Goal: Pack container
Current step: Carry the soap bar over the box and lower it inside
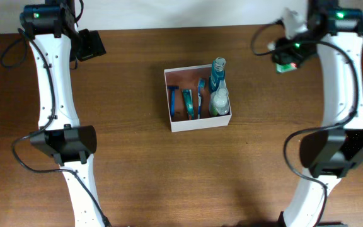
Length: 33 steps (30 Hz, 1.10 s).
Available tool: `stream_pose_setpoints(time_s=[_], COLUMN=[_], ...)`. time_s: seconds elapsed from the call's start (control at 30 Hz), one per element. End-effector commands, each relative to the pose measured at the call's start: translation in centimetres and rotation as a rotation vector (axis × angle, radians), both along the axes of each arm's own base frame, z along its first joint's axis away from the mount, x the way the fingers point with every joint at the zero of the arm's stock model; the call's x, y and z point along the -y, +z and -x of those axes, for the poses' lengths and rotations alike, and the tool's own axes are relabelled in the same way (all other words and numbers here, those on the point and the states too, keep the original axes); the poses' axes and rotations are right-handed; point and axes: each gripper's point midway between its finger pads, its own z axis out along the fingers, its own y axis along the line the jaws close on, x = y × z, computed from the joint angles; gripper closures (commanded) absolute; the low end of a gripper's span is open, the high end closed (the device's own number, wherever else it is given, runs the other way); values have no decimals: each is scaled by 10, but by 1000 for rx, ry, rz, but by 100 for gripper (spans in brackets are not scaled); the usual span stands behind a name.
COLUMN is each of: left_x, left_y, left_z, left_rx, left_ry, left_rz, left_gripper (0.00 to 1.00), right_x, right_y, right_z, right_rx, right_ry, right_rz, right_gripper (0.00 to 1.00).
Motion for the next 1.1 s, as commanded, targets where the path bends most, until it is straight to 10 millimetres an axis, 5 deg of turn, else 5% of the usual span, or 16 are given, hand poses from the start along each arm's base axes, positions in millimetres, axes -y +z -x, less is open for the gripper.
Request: stream_pose_setpoints(time_s=[0.0, 0.27, 0.47, 0.83, 1.07], left_x=[-3, -3, -3, -3, -3], left_y=[9, 9, 9, 9, 9], left_z=[0, 0, 0, 0, 0], left_rx=[24, 24, 24, 24, 24], left_ry=[1, 1, 1, 1, 1], left_rz=[-10, -10, -10, -10, -10], left_gripper=[1, 1, 1, 1, 1], right_x=[-58, -160, -209, -209, -217], right_y=[31, 42, 42, 11, -31], right_z=[0, 26, 44, 34, 24], right_rx=[57, 50, 45, -18, -94], right_ry=[59, 206, 275, 71, 26], right_rz=[-68, -106, -118, -57, -37], right_gripper=[66, 64, 64, 65, 64])
